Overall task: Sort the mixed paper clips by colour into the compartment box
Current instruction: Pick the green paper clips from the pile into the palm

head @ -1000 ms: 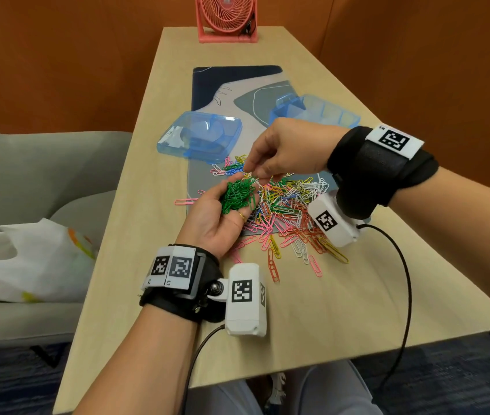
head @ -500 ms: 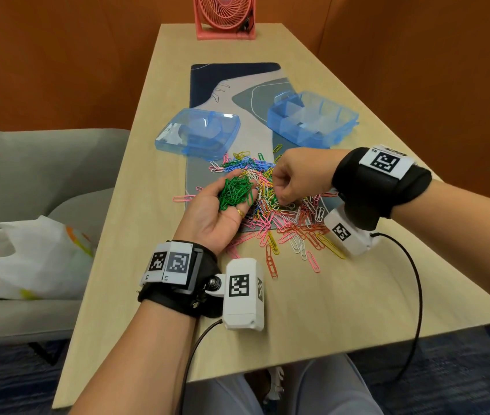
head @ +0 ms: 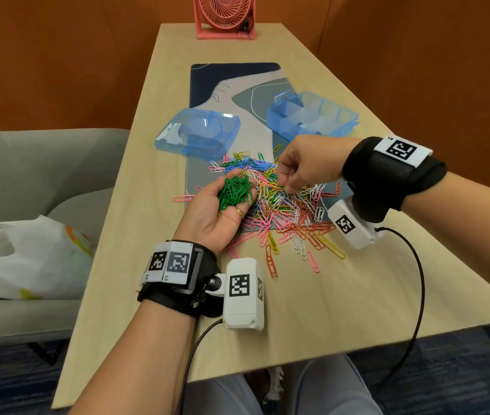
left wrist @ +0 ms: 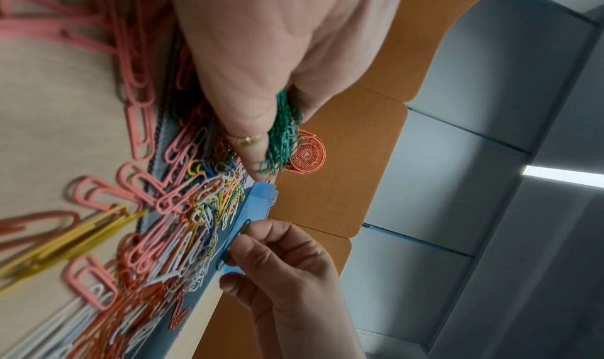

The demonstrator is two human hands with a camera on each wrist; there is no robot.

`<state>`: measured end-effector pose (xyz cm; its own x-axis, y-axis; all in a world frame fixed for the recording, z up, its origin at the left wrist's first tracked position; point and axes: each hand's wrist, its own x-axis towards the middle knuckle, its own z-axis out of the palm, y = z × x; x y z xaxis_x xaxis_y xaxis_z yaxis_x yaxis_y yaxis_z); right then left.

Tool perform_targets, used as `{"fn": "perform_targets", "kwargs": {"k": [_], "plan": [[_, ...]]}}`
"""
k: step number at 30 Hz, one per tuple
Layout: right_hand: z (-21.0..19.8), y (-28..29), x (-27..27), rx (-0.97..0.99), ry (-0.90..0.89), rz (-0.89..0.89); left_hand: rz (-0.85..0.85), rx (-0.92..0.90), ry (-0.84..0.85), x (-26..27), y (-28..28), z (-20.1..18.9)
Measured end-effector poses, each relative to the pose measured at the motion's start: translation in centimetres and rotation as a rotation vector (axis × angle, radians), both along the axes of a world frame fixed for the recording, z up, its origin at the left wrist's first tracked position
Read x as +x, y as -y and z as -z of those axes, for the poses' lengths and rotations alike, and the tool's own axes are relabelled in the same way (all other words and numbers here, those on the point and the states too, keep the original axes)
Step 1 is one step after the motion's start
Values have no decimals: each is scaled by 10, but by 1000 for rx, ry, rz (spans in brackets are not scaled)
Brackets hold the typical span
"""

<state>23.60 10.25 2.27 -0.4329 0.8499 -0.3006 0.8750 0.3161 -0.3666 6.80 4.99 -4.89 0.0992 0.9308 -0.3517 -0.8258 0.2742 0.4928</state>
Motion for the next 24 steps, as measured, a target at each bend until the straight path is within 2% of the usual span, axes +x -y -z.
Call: {"fn": "perform_targets", "kwargs": {"k": [5, 9, 16, 19, 24], "plan": [[0, 1, 1, 97, 16, 8, -4, 4, -20, 0, 1, 0], [-7, 1, -6, 55, -196, 65, -3, -7, -26, 1, 1, 0], [-16, 11, -31, -103, -515, 24, 9, 1, 9, 3, 3, -1], [-16, 2, -26, 0, -452, 91, 20, -8, -9, 2, 2, -1], [4, -20, -10, 120, -140, 197, 28, -1, -16, 1, 2, -1]]}}
